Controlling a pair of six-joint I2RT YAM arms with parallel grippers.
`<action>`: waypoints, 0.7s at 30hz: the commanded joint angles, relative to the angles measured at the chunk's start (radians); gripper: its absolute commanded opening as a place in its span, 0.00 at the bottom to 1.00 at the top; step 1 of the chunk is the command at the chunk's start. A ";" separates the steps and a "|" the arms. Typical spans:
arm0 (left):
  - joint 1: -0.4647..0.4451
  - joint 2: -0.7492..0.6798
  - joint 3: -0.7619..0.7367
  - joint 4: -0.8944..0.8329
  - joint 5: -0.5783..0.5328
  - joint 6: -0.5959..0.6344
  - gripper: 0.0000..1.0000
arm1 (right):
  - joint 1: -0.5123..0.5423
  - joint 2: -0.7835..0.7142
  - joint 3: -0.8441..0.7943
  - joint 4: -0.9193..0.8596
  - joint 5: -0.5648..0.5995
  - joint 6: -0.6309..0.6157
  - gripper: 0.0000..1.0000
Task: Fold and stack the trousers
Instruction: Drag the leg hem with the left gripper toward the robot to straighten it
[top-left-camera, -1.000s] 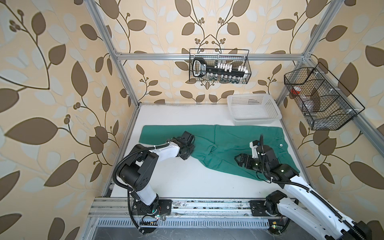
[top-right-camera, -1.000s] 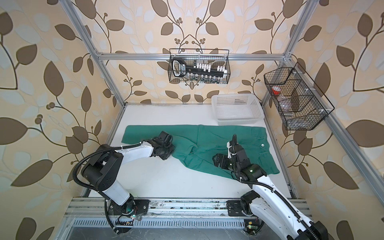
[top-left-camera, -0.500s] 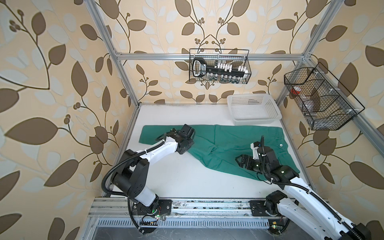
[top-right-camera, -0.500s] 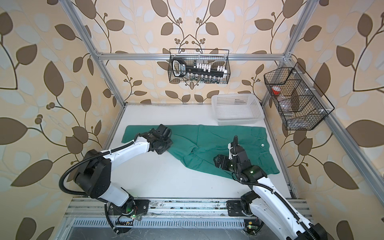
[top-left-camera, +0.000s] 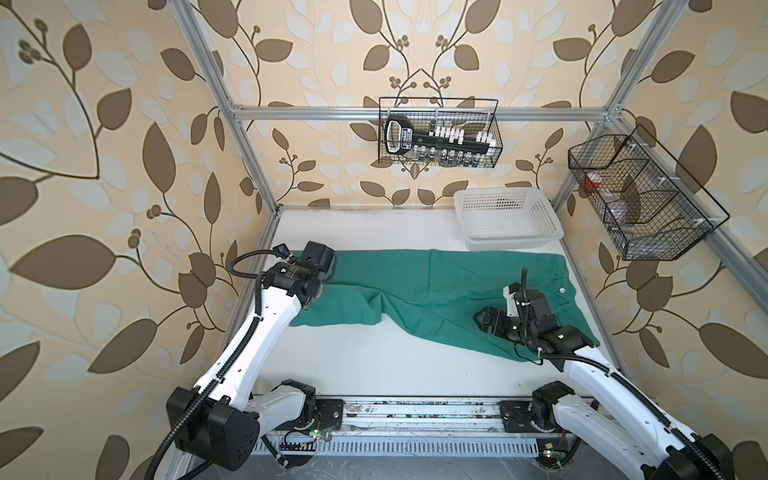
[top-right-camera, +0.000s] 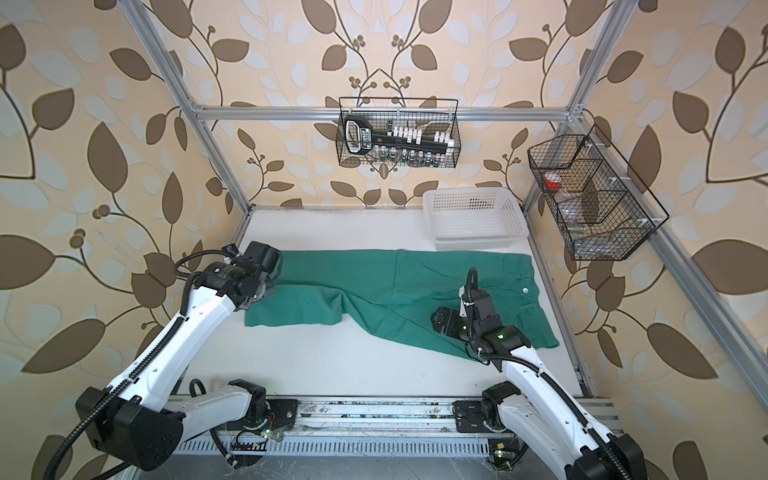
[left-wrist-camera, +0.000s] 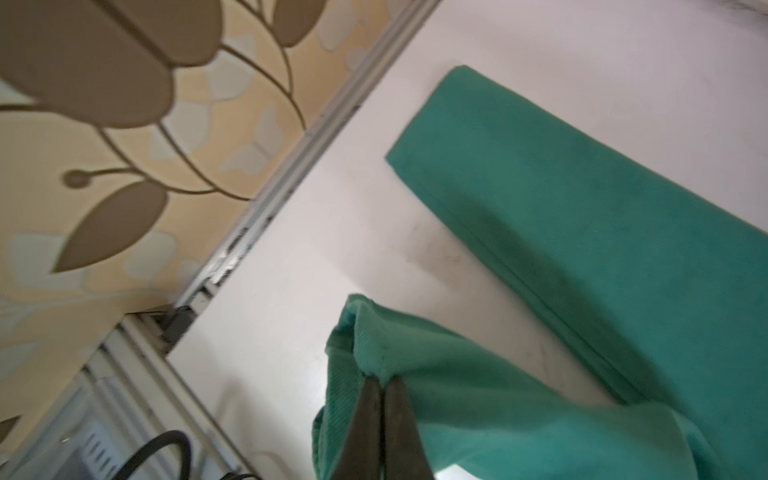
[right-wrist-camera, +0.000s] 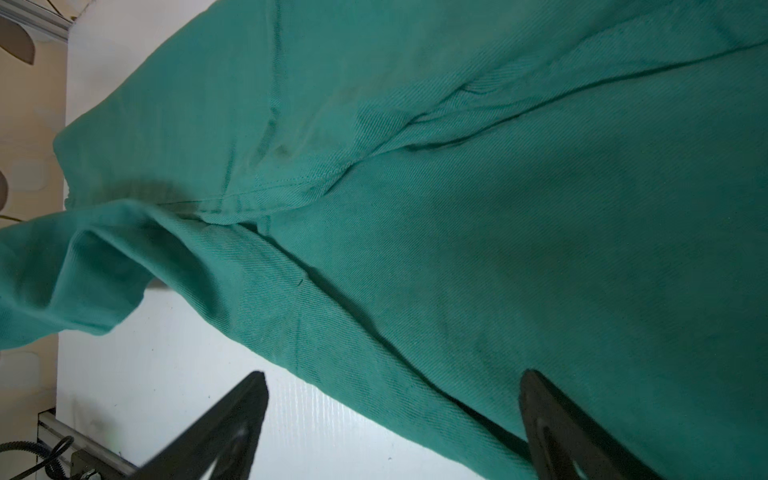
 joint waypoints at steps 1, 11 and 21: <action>0.103 -0.029 -0.016 -0.075 -0.157 0.099 0.00 | -0.005 0.001 -0.002 -0.017 -0.014 -0.022 0.95; 0.319 0.083 0.014 0.058 -0.169 0.276 0.00 | -0.004 0.006 -0.017 -0.093 0.038 -0.021 0.94; 0.321 -0.013 -0.124 0.083 -0.046 0.159 0.03 | -0.004 0.006 -0.038 -0.089 0.048 -0.008 0.94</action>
